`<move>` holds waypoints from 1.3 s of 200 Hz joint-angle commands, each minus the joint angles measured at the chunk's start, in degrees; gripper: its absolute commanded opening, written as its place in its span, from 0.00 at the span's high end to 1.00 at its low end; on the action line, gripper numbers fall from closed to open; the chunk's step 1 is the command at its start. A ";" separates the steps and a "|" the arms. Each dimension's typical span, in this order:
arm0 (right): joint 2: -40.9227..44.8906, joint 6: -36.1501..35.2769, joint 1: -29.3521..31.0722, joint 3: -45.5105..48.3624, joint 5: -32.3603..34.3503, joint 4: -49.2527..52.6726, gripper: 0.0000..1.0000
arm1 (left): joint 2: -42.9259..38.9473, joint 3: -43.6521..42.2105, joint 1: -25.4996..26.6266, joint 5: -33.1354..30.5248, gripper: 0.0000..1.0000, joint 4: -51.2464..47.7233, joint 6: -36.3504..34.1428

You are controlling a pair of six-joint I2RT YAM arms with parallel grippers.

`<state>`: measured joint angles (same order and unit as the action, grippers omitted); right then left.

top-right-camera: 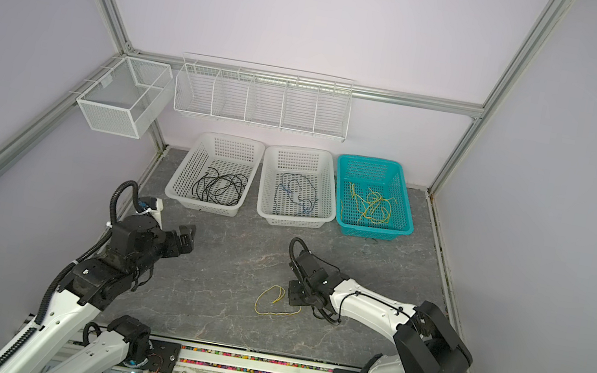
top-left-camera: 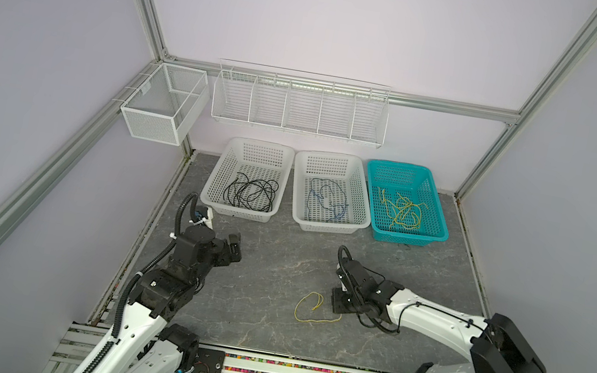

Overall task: Untangle the cables
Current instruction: 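Grasp the yellow wire on the table with the right gripper, then carry the yellow wire into the teal basket and open the right gripper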

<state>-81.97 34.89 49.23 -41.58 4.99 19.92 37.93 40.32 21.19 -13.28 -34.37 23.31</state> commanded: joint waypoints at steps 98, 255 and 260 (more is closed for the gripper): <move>24.35 -8.01 -8.96 -16.56 8.39 17.69 0.93 | 0.39 0.03 0.28 0.53 0.00 0.18 -0.72; -8.64 -5.36 -46.54 -46.93 -8.69 12.68 0.93 | 2.12 -0.06 0.37 -0.08 0.00 0.09 -0.79; -9.81 -5.36 -46.90 -47.44 -8.90 12.17 0.93 | 2.07 -0.11 0.49 -0.15 0.00 0.09 -0.81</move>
<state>-88.25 28.56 3.07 -86.04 -1.67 34.98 40.10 40.29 21.41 -13.08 -34.39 23.31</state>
